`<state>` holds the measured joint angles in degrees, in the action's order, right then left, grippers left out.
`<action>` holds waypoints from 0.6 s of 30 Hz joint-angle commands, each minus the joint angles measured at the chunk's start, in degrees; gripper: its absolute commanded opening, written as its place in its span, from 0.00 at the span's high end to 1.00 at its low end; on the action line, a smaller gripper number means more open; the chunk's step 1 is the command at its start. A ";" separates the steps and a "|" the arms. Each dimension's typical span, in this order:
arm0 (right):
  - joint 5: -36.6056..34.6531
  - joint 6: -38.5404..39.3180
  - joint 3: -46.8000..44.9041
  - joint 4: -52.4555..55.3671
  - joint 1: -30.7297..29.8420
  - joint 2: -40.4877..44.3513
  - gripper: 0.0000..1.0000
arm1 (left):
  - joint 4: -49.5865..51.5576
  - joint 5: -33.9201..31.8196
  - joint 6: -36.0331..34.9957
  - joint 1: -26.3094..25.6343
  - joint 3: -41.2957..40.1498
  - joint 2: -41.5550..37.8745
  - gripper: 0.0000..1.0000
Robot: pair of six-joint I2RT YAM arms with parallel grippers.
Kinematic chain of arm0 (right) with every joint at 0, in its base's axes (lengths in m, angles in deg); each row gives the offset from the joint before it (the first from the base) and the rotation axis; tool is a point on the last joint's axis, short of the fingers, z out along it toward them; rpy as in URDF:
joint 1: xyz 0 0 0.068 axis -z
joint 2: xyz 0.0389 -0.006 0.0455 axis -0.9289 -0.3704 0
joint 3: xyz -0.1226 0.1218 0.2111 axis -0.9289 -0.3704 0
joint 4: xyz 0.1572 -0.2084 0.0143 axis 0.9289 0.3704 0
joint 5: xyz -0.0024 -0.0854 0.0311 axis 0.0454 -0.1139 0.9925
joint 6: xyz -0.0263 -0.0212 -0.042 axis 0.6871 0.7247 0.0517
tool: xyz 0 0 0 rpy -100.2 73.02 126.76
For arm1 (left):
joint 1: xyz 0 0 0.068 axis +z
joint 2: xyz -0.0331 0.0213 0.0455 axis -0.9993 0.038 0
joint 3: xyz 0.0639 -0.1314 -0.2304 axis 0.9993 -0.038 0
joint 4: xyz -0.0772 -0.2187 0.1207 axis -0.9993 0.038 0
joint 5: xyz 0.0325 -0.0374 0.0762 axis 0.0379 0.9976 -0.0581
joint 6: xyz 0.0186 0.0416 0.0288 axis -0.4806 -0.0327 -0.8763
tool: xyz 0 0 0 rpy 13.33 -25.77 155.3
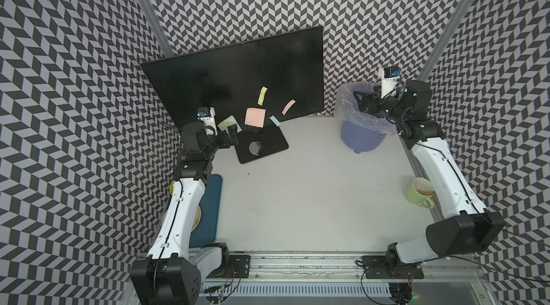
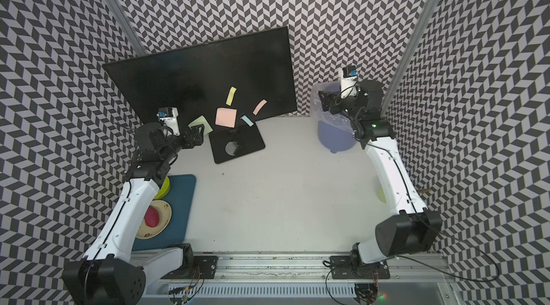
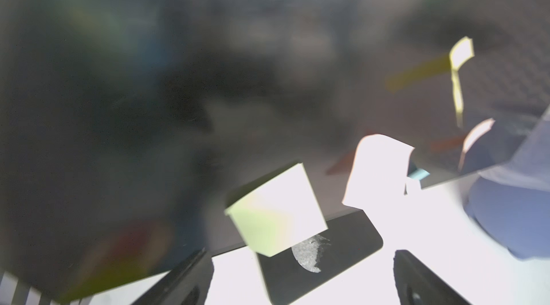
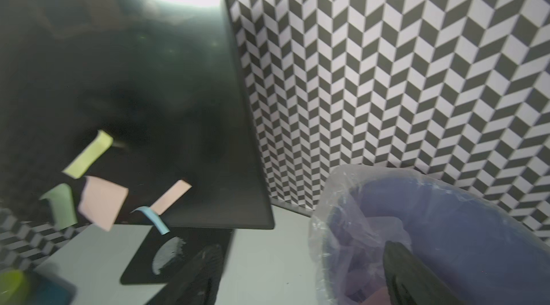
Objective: Remove the sticky note from the monitor
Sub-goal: Place the sticky note in the trash bin.
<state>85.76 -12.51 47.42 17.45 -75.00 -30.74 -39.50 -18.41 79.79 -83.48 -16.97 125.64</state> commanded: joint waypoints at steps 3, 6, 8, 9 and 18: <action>9.64 -12.35 -7.68 -12.35 -3.41 4.25 0.02 | -8.49 4.07 11.08 3.81 -6.48 -1.89 0.01; 11.23 -14.91 -10.20 -14.32 -4.45 5.24 0.01 | -15.86 7.90 18.00 6.27 -12.49 -2.27 0.01; 11.95 -16.00 -11.37 -15.33 -4.82 5.74 0.01 | -22.65 10.11 22.70 7.38 -16.67 -2.10 0.02; 11.95 -16.00 -12.20 -16.29 -5.06 6.04 0.01 | -27.06 11.29 25.16 7.87 -18.77 -1.87 0.03; 11.95 -16.00 -14.22 -17.49 -5.12 7.05 0.01 | -55.84 17.07 39.08 7.95 -28.32 6.04 0.15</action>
<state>96.93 -27.75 33.43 4.23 -79.79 -25.93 -81.77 -4.09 113.37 -75.42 -44.77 130.54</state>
